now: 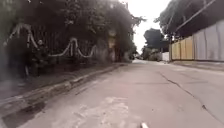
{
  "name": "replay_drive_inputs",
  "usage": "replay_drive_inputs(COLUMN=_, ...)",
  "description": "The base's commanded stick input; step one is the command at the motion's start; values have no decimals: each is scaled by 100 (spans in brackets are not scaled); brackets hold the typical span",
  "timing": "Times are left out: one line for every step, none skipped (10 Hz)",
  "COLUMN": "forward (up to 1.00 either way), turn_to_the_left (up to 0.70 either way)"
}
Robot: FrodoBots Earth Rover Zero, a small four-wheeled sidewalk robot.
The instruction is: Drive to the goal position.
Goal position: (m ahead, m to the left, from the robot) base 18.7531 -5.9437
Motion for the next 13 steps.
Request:
replay_drive_inputs(forward=70, turn_to_the_left=0)
replay_drive_inputs(forward=70, turn_to_the_left=0)
replay_drive_inputs(forward=70, turn_to_the_left=0)
replay_drive_inputs(forward=70, turn_to_the_left=0)
replay_drive_inputs(forward=70, turn_to_the_left=0)
replay_drive_inputs(forward=70, turn_to_the_left=0)
replay_drive_inputs(forward=70, turn_to_the_left=0)
replay_drive_inputs(forward=70, turn_to_the_left=0)
replay_drive_inputs(forward=70, turn_to_the_left=0)
replay_drive_inputs(forward=70, turn_to_the_left=0)
replay_drive_inputs(forward=70, turn_to_the_left=0)
replay_drive_inputs(forward=70, turn_to_the_left=0)
replay_drive_inputs(forward=70, turn_to_the_left=-8)
